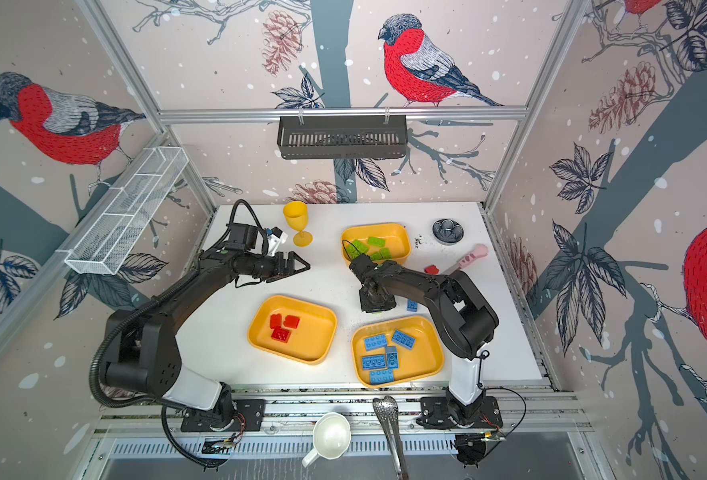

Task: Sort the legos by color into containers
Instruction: 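Carry the lime-green brick to the farther tub and release it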

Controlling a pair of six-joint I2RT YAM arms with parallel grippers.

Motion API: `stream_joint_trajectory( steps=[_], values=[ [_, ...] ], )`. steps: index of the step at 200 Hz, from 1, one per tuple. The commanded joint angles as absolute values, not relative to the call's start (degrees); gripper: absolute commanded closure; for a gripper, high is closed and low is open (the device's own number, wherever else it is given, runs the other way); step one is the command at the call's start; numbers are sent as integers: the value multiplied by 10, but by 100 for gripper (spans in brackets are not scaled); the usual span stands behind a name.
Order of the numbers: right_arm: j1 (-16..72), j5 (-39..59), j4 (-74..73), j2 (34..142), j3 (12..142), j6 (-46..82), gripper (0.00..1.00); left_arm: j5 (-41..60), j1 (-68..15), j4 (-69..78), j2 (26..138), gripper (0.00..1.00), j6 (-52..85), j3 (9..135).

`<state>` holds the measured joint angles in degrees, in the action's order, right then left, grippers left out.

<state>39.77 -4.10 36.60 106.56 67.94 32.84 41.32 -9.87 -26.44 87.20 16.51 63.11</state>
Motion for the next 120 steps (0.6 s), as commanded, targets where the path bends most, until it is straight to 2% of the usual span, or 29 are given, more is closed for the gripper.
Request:
stream_joint_trajectory(
  steps=[1, 49, 120],
  values=[
    [389, -60, 381, 1056, 701, 317, 73, 412, -98, -266, 863, 3, 158, 631],
    [345, -66, 402, 1056, 815, 288, 74, 426, -96, -238, 852, 3, 180, 631],
    [283, -62, 385, 1173, 1004, 254, 74, 447, -96, -181, 836, 3, 222, 622]
  ],
)
